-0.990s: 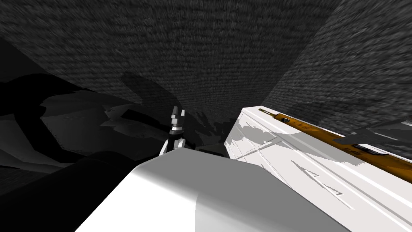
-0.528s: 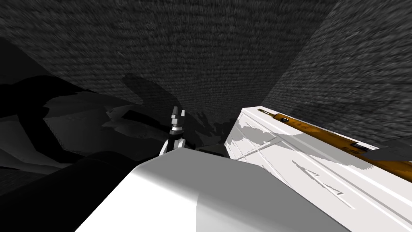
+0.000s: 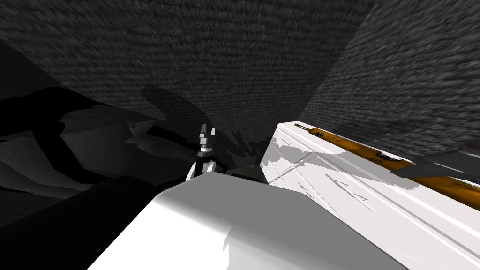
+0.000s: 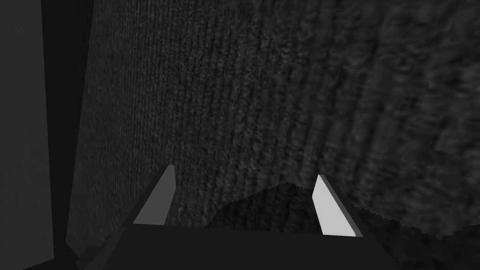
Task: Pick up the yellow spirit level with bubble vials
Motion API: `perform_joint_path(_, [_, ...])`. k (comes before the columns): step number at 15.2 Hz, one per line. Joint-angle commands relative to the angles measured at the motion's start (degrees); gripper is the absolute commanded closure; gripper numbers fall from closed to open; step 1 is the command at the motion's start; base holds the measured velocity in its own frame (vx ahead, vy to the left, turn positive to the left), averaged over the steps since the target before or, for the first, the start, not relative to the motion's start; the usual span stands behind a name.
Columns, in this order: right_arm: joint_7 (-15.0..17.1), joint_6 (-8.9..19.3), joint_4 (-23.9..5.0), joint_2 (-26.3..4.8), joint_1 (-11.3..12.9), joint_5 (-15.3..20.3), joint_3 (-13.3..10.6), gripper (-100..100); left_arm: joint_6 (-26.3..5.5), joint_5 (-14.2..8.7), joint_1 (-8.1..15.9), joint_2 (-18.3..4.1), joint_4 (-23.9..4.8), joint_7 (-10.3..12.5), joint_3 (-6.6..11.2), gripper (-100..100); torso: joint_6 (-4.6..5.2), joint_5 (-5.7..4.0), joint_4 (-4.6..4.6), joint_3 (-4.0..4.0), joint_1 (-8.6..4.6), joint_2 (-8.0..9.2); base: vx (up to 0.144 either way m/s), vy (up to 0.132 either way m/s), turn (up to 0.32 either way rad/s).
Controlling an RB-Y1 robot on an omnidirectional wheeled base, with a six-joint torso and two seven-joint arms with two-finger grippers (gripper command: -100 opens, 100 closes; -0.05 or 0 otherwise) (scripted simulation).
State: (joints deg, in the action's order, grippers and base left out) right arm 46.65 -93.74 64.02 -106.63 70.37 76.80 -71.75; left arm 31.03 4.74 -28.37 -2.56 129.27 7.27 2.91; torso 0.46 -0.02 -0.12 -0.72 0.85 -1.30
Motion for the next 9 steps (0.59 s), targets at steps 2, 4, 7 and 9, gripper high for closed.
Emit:
perform_joint_path(2, [0.0, 0.0, 0.0, 0.0, 0.0, 0.0, 0.0, 100, 0.0, 0.0, 0.0, 0.0, 0.0, 0.0, 0.00, 0, -0.01, 0.01, -0.03, -0.07, 0.05, -0.12, -0.019, -0.006, -0.001])
perform_joint_path(4, [0.0, 0.0, 0.0, 0.0, 0.0, 0.0, 0.0, 100, 0.0, 0.0, 0.0, 0.0, 0.0, 0.0, 0.00, 0, 0.00, -0.02, -0.08, -0.19, -0.02, -0.32, -0.007, 0.002, 0.001])
perform_joint_path(7, [0.6, -2.6, 1.0, -1.7, 2.0, 1.0, -0.7, 100, 0.0, 0.0, 0.0, 0.0, 0.0, 0.0, 0.00, 0, -0.04, 0.01, -0.13, -0.32, -0.04, -0.56, 0.060, 0.009, 0.083])
perform_joint_path(9, [1.0, -3.8, 1.7, -2.5, 2.9, 1.4, -1.0, 100, 0.0, 0.0, 0.0, 0.0, 0.0, 0.0, 0.00, 0, -0.09, 0.03, -0.24, -0.57, 0.06, -0.97, 0.135, 0.029, 0.080])
